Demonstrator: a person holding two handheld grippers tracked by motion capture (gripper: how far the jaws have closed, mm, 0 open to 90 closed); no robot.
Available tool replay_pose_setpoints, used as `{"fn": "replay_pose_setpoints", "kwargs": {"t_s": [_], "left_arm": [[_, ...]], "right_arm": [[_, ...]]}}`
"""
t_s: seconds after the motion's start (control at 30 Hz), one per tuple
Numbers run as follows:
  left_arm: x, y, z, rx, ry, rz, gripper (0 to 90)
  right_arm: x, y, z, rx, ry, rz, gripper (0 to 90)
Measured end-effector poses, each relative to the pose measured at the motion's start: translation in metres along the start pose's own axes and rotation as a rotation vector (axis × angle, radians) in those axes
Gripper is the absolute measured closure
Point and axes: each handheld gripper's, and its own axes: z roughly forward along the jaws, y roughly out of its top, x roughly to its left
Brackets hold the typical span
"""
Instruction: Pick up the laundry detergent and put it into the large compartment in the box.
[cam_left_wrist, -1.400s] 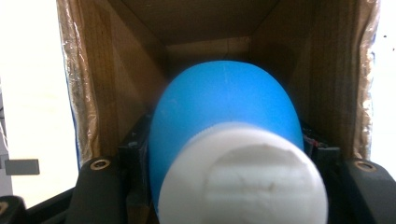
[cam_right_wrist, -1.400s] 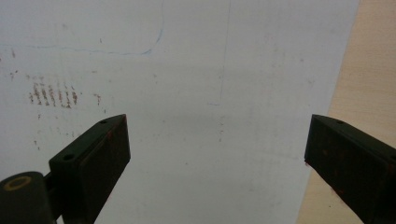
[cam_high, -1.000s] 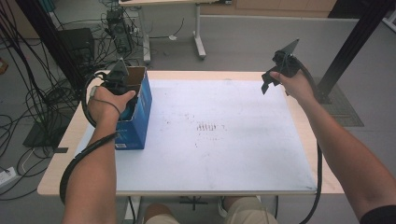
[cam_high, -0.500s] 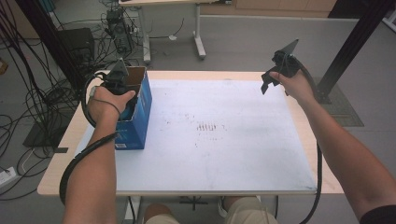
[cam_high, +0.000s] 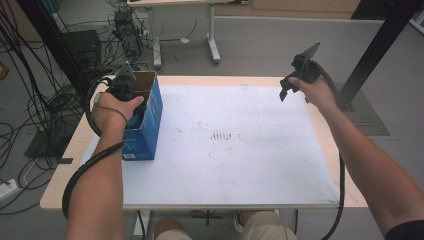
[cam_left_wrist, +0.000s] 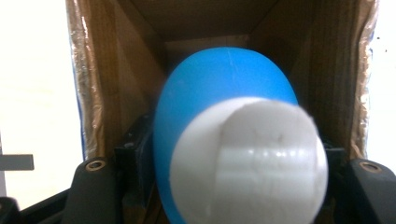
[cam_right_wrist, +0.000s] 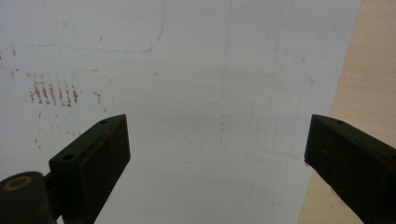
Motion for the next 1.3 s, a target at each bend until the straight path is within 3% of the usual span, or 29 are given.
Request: {"fn": "replay_pose_setpoints", "kwargs": {"t_s": [0.7, 1.0, 1.3], "left_arm": [[-0.005, -0.002, -0.029, -0.020, 0.032, 0.017, 25.1], [-0.008, -0.007, -0.054, -0.048, 0.025, 0.049, 18.7], [-0.017, -0.011, -0.066, -0.067, 0.018, 0.088, 11.9]], "right_arm": [[0.002, -0.002, -0.004, -0.012, 0.009, -0.005, 6.8], [0.003, -0.001, -0.003, -0.009, 0.013, -0.010, 6.8], [0.005, -0.001, -0.004, -0.011, 0.012, -0.011, 6.8]]}}
